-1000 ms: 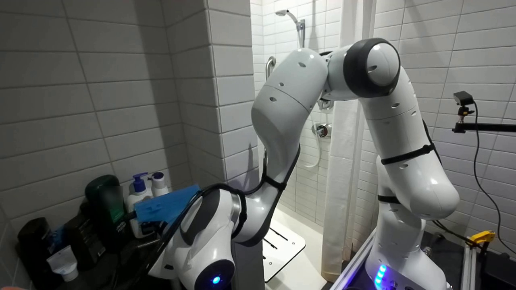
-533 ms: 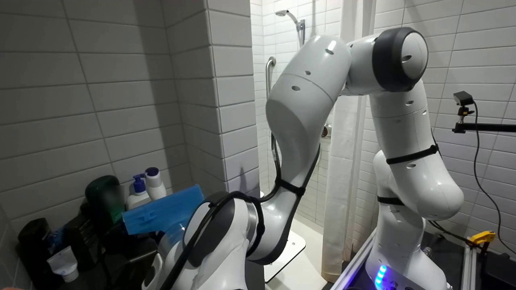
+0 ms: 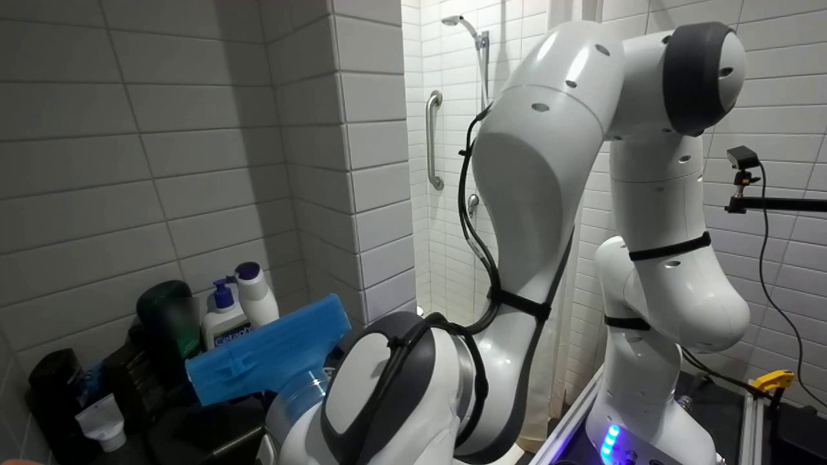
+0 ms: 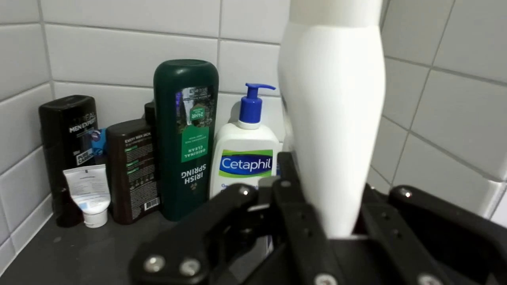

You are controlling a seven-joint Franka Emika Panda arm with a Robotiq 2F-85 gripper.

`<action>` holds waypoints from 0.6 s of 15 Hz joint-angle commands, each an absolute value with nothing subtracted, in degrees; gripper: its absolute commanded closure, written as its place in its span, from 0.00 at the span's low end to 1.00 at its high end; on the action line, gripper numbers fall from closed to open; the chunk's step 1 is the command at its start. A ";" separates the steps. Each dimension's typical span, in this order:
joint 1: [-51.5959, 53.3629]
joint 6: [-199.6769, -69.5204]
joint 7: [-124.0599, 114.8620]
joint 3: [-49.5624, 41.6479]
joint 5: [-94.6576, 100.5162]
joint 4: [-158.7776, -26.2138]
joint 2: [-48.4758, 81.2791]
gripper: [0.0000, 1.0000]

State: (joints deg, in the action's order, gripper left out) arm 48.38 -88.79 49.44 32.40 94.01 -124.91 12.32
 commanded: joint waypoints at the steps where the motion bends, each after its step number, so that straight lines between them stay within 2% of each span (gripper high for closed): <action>1: 50.67 -84.80 52.04 33.82 90.34 -126.68 8.48 0.95; 9: 54.73 -72.28 49.81 36.96 79.91 -128.41 6.08 0.95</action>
